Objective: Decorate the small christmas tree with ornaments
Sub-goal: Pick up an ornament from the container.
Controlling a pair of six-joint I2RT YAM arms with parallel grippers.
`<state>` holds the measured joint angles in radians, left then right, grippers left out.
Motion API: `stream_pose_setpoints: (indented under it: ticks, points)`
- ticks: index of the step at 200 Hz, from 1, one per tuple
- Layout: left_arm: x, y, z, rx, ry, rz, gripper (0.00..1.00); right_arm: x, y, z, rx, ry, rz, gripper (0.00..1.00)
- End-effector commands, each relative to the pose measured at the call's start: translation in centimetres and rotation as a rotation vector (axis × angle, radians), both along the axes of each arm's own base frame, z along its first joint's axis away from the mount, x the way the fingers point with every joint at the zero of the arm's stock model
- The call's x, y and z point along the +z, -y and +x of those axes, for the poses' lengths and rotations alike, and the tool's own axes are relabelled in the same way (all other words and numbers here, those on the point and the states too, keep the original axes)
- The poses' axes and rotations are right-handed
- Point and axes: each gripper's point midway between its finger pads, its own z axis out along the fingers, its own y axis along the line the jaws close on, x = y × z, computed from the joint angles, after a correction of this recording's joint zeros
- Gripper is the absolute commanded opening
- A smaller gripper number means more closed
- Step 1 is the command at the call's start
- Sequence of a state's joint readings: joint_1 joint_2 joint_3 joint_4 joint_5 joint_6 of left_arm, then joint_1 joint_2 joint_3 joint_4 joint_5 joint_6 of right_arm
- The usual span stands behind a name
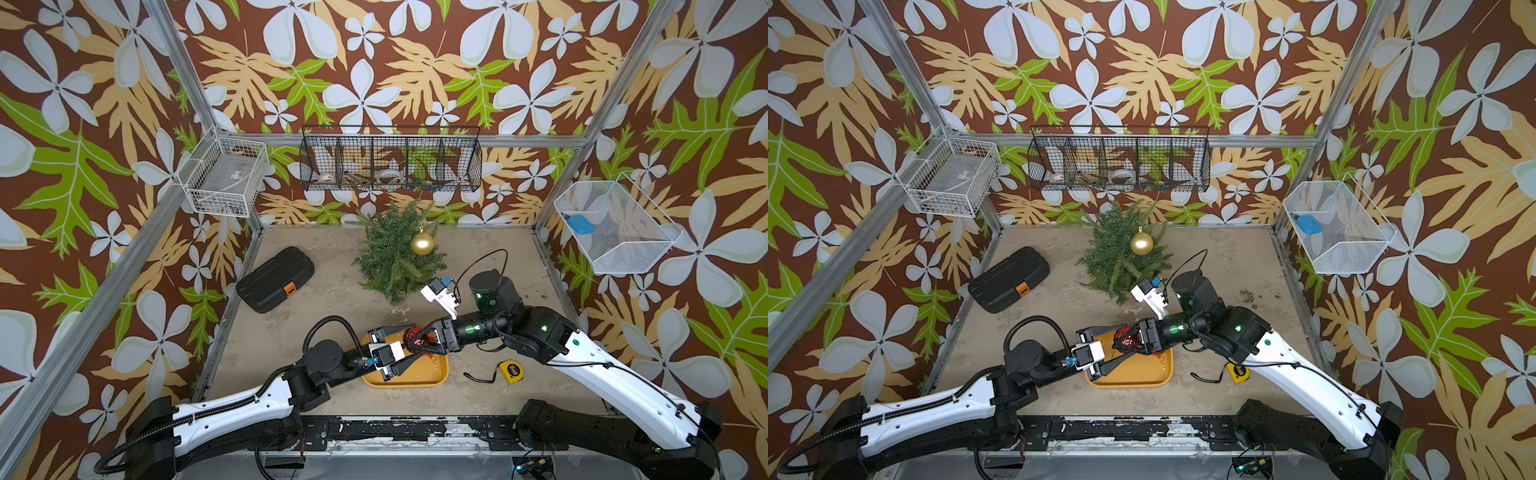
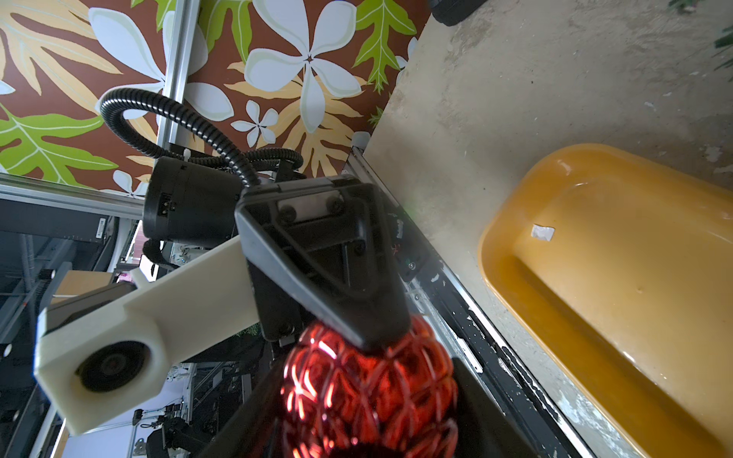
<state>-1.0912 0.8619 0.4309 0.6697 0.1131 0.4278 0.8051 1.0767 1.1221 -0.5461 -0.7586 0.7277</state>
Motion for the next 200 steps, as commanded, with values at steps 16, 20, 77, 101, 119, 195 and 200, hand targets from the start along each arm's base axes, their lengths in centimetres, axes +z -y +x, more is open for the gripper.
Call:
stream_pose_setpoints:
  ticks: [16,20,77,101,119,195,200]
  points:
    - [0.5,-0.1,-0.1,-0.004,-0.005,-0.004,0.81,1.4,0.1,0.3,-0.005,0.059,0.036,0.56]
    - [0.5,-0.2,-0.1,-0.005,-0.009,-0.006,0.83,1.5,0.2,0.5,-0.012,0.063,0.038,0.56]
    - [0.9,-3.2,0.4,0.089,-0.073,-0.098,0.91,2.0,3.7,4.3,-0.153,0.083,0.069,0.54]
    - [1.3,-4.7,1.1,0.154,-0.115,-0.137,0.92,1.7,5.4,6.1,-0.216,0.101,0.06,0.53]
    - [1.4,-5.3,1.8,0.202,-0.172,-0.144,0.92,1.6,6.6,7.2,-0.254,0.112,0.058,0.53]
    - [1.7,-4.8,1.8,0.178,-0.289,-0.136,0.88,2.8,12.0,10.7,-0.387,0.176,0.072,0.53]
    - [1.7,-4.6,1.9,0.175,-0.294,-0.132,0.87,2.8,12.2,10.9,-0.392,0.177,0.077,0.53]
